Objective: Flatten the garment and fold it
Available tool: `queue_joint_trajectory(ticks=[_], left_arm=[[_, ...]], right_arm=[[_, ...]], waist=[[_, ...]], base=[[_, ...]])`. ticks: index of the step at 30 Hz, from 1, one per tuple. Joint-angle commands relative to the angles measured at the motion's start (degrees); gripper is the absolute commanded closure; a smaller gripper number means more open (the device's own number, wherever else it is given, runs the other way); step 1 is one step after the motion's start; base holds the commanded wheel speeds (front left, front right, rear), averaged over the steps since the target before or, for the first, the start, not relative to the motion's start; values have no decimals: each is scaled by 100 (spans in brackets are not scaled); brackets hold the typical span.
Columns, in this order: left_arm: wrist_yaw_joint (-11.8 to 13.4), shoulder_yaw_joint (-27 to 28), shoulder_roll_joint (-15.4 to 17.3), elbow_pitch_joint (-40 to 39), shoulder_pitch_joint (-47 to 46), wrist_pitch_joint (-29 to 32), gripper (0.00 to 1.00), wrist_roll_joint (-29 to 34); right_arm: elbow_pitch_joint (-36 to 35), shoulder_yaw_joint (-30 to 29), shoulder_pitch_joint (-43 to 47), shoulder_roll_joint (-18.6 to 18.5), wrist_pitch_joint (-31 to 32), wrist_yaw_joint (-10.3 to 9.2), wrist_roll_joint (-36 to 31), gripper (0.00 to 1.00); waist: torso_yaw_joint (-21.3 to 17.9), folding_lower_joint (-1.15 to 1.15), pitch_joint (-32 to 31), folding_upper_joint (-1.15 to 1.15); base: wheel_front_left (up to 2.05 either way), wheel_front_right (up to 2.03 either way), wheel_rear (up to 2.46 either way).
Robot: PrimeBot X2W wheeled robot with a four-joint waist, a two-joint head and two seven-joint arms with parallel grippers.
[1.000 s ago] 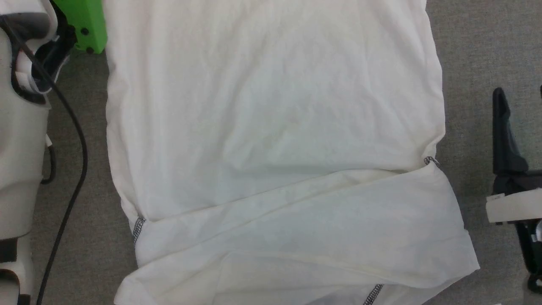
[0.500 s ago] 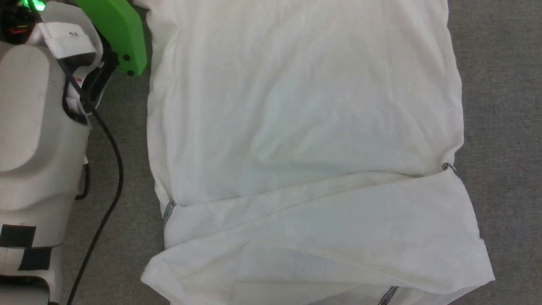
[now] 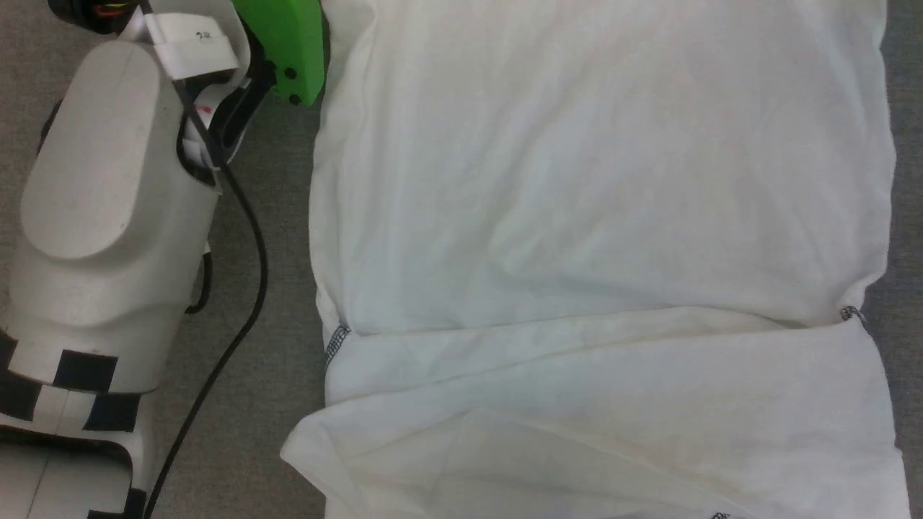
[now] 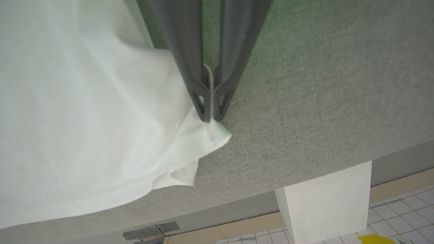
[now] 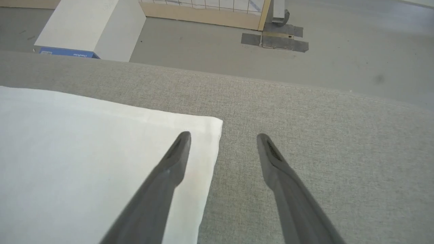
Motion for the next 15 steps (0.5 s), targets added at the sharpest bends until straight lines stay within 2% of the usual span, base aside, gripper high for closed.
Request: queue_joint_trajectory(ticks=[1,8,9,10,11,15], left_arm=[[-37,-29,-68,21,-125,-60,100,43],[-84,-111,-239,158,-249,-193,100,-14],[-90,-115,-243,189,-261,-216,100,-20],[-97,-116,-241,221,-272,-236,100,-26],[-101,-114,-236,251,-285,-256,100,-30],[-90,-55,-210,345,-346,-422,100,-42]], right_arm=[[113,-53,-117,55,18,-9,-133,0],[500,-273,-150,203,-71,-9,-489,0],[539,-309,-149,232,-66,-9,-507,24],[574,-345,-150,249,-57,-9,-521,75],[595,-367,-153,255,-56,-9,-536,100],[594,-426,-204,187,-218,-9,-589,100]], waist=[[222,0,199,0],[450,0,356,0],[468,0,368,0],[480,0,376,0],[487,0,381,0],[476,0,369,0]], base=[[0,0,0],[0,0,0],[0,0,0],[0,0,0],[0,0,0],[0,0,0]])
